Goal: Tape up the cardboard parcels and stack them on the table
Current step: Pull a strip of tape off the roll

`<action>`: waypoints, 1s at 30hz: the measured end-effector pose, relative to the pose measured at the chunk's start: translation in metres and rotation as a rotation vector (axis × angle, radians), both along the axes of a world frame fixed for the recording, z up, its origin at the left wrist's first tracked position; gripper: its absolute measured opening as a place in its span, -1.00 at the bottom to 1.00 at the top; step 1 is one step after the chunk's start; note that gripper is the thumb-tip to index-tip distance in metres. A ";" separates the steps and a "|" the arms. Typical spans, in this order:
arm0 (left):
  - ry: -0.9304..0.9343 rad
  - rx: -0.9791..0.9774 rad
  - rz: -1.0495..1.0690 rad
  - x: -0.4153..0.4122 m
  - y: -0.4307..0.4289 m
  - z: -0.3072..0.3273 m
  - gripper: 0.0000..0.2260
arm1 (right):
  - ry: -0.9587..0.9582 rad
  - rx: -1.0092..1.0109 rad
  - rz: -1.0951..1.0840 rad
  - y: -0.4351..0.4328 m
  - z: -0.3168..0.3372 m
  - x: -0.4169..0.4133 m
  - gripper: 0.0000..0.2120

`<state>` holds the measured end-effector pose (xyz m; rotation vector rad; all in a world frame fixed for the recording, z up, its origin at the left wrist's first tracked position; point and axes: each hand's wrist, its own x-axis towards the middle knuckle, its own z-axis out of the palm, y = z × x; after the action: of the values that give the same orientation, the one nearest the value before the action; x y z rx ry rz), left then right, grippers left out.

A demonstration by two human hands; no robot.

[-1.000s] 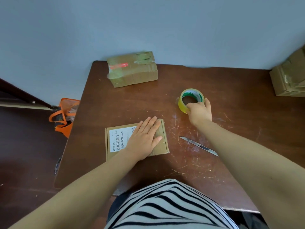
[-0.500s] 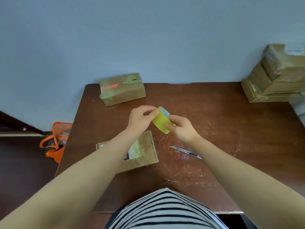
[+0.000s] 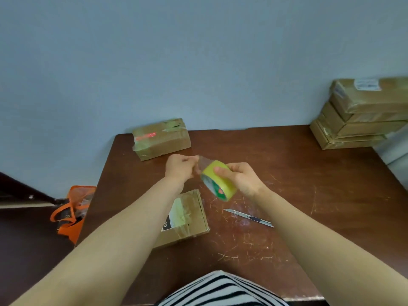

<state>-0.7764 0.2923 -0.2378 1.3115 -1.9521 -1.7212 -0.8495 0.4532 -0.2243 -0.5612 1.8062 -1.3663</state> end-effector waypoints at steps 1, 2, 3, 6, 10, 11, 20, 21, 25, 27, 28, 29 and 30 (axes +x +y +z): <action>0.007 0.015 0.037 -0.001 -0.005 0.003 -0.86 | 0.005 0.010 -0.007 0.001 0.001 -0.003 -0.78; 0.013 0.023 0.051 -0.002 -0.009 0.007 -0.86 | -0.010 0.011 -0.011 0.003 0.002 -0.004 -0.80; 0.018 0.032 0.049 -0.003 -0.012 0.009 -0.85 | -0.025 0.008 -0.007 0.006 0.001 -0.005 -0.82; 0.015 0.065 0.065 -0.001 -0.012 0.011 -0.82 | -0.023 0.029 0.065 0.012 -0.001 -0.007 -0.88; 0.000 0.105 0.104 0.005 -0.010 0.009 -0.85 | 0.014 0.112 0.085 0.016 -0.004 -0.015 -0.77; -0.005 0.114 0.123 0.006 -0.011 0.008 -0.85 | 0.062 0.154 0.097 0.017 -0.005 -0.018 -0.72; -0.023 0.123 0.141 0.002 -0.018 0.008 -0.85 | 0.022 0.193 0.168 0.038 -0.018 -0.032 -0.80; -0.027 0.138 0.144 0.001 -0.017 0.005 -0.85 | 0.008 0.185 0.135 0.039 -0.017 -0.035 -0.77; -0.039 0.179 0.196 0.000 -0.012 -0.002 -0.88 | 0.087 0.255 0.107 0.042 -0.013 -0.050 -0.65; -0.032 0.167 0.209 -0.004 -0.017 -0.002 -0.88 | 0.180 0.381 0.111 0.052 -0.017 -0.055 -0.54; -0.033 0.155 0.199 -0.006 -0.020 0.000 -0.88 | 0.186 0.398 0.107 0.059 -0.019 -0.056 -0.48; -0.024 0.145 0.200 -0.008 -0.022 0.002 -0.88 | 0.163 0.384 0.100 0.066 -0.020 -0.058 -0.45; -0.013 0.140 0.207 -0.010 -0.023 0.001 -0.88 | 0.124 0.357 0.085 0.074 -0.022 -0.060 -0.50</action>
<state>-0.7864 0.2695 -0.2365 1.5162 -1.6600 -1.7763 -0.9096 0.5273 -0.2465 -0.5313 2.0424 -0.9396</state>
